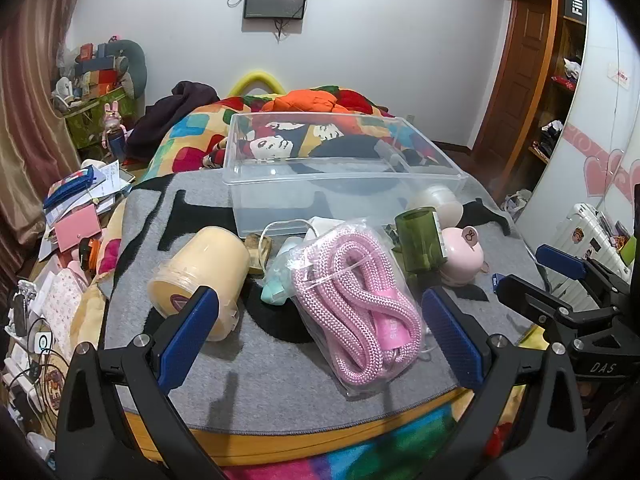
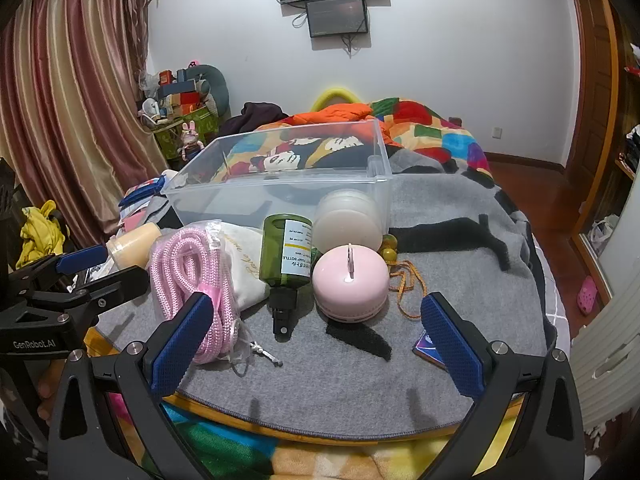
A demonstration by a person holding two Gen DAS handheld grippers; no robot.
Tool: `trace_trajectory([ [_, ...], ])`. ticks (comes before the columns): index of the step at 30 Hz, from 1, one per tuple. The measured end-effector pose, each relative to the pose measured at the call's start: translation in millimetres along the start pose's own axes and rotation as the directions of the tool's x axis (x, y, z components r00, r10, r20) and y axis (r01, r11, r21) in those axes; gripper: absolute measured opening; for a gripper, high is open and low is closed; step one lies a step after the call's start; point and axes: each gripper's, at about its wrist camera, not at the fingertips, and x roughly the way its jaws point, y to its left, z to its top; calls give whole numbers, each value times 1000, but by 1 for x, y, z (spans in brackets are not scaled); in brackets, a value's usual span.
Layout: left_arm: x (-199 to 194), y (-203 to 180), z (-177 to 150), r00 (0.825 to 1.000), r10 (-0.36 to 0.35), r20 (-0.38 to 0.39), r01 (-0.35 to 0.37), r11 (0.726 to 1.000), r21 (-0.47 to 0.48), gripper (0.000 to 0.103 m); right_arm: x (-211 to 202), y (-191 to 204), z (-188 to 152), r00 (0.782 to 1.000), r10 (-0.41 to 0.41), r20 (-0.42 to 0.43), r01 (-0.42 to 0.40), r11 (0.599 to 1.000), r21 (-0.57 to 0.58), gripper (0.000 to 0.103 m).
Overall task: Organize objects
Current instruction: 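Reach both tools toward the items on the blanket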
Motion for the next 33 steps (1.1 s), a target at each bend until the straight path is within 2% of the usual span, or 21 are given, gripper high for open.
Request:
trace_trajectory([
  [22,2,2,1,1000,0,6,0,1000,-8,103,7,-1,0,1000,8,-22,-8,1000,8,103],
  [25,2,5,0,1000,22,17,-21,999,-24,103,8,-2,0,1000,5,-23,-5,1000,10,103],
  [30,3,10,0,1000,2,9,-2,999,-54,103,13,-9,2,999,-17,-27,18,999,34,103],
  [33,3,12,0,1000,19,16,-18,999,-40,103,16,-17,4,999,-20,-32,22,998,55,103],
])
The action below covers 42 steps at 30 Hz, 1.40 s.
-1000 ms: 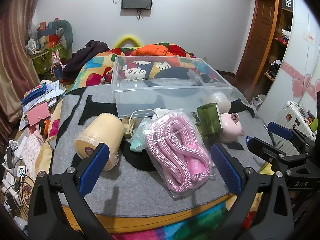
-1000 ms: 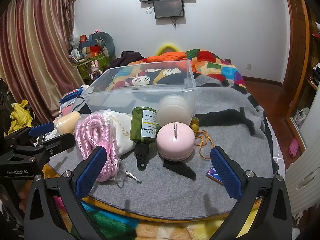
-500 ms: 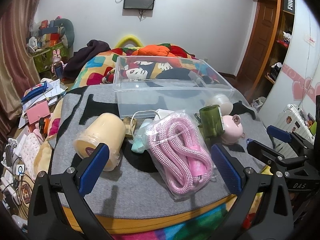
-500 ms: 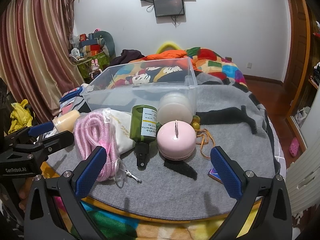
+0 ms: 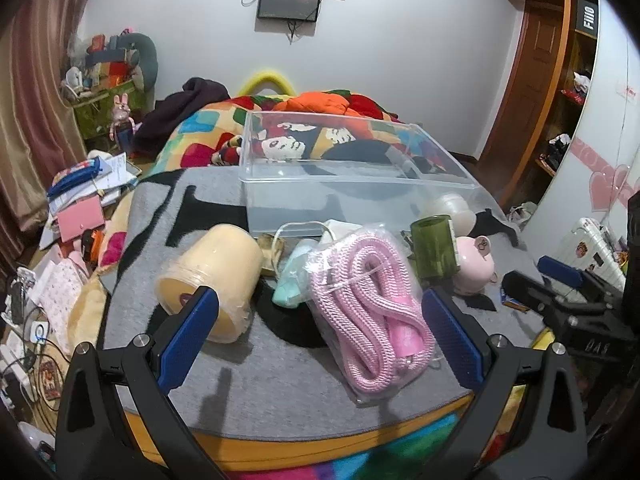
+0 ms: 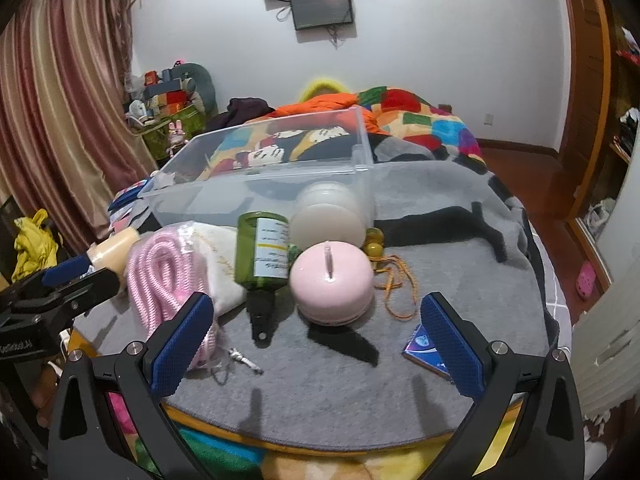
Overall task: Organize objects
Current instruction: 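Reach both tools toward the items on the blanket, then grasp the yellow tub with the left gripper while the right gripper grasps the pink container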
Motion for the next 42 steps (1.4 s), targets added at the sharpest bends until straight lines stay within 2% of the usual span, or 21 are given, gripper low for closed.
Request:
trace_trajectory([
  [4,4,9,2,1000,-1,-23,1,1000,8,103,2,-8,1,999,-34,8,34,999,9,103],
  [10,9,39,3,999,-6,-48,3,997,-72,103,5,-17,-1,997,-77,7,77,997,-1,102],
  [13,10,49,2,999,27,-42,-30,996,-81,103,10,-20,-2,996,-88,8,88,996,-10,102],
  [15,10,53,1,998,52,-39,-55,996,-72,102,12,-22,-2,997,-82,6,82,997,-12,99],
  [19,16,55,-2,995,79,-53,-82,995,-56,87,20,-21,-4,998,-67,-9,67,998,-18,93],
  [21,20,57,-3,995,86,-58,-90,994,-61,87,25,-22,-5,998,-48,-31,48,999,-21,83],
  [27,28,68,-8,994,84,-74,-91,992,-92,87,36,-22,-7,998,-20,-64,18,1000,-19,76],
  [34,48,79,-14,990,81,-118,-96,987,-127,83,49,-19,-6,997,6,-82,-9,999,-38,71],
  [42,58,76,-9,992,75,-101,-87,989,-120,83,60,-14,-5,995,2,-96,-8,998,-65,70],
])
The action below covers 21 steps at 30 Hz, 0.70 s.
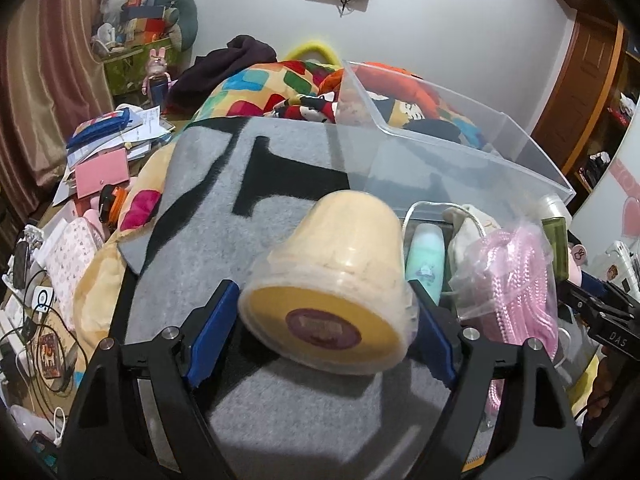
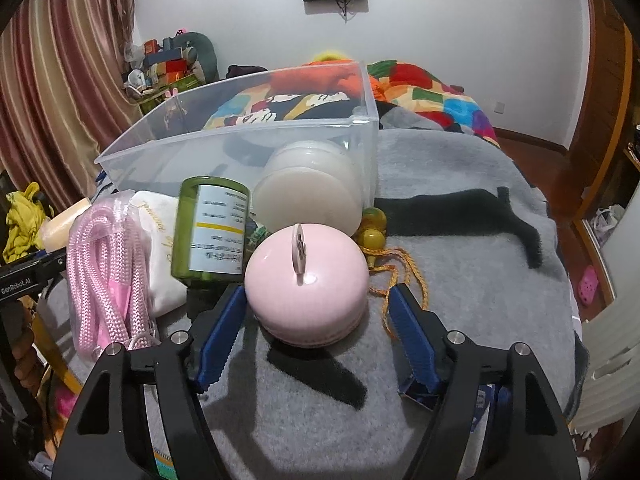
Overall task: Organize objects
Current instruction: 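Grasp the yellow tub with the left gripper while the right gripper grasps the pink container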
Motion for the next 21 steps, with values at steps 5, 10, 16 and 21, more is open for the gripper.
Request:
trace_trajectory([
  [5,2,-4,1,1000,12,16,-12,1000,11,73,5,1,0,1000,8,-9,-8,1000,-2,64],
  [10,0,-8,-1,999,31,28,-32,999,31,70,13,5,3,1000,-5,-11,5,1000,-8,63],
  [16,-3,-6,-2,1000,20,19,-20,1000,17,69,13,5,3,1000,-13,-1,13,1000,-8,61],
  [21,-9,-6,-2,999,21,24,-21,1000,13,69,4,4,2,1000,-10,9,10,1000,-10,61],
])
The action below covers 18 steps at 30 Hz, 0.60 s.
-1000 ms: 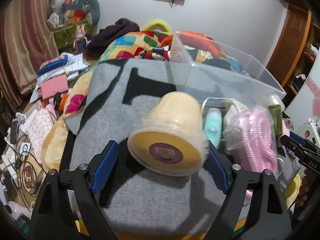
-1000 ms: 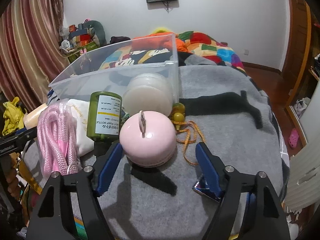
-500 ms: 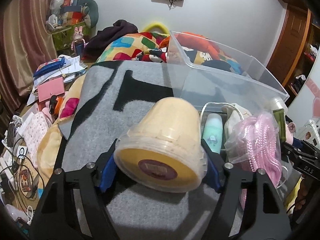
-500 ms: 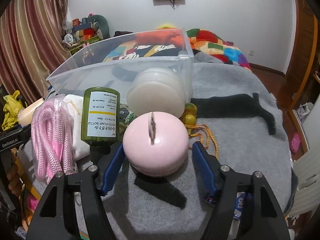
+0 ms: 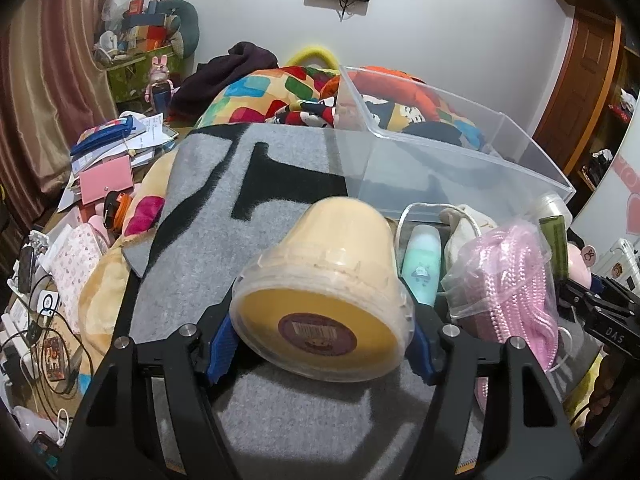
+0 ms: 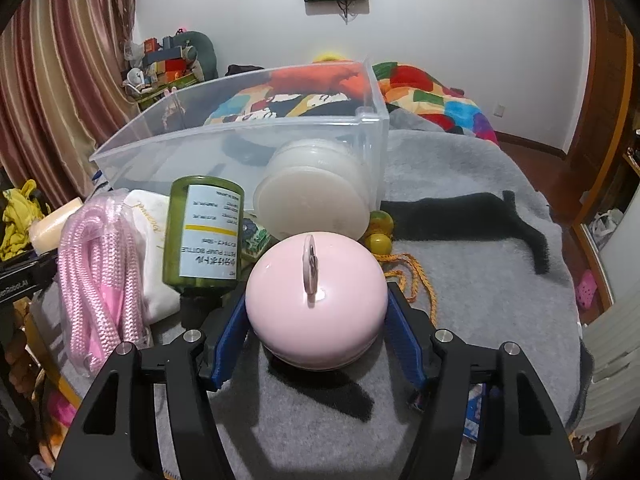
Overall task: Organize objects
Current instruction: 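Grasp the yellow tub with the left gripper while the right gripper grasps the pink container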
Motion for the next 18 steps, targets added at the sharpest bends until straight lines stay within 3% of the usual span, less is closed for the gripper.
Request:
trace_trajectory([
  [18,-49,-24,21,991,-51,122,45,997,55,69,-41,-7,13,996,24,91,-27,999,28,61],
])
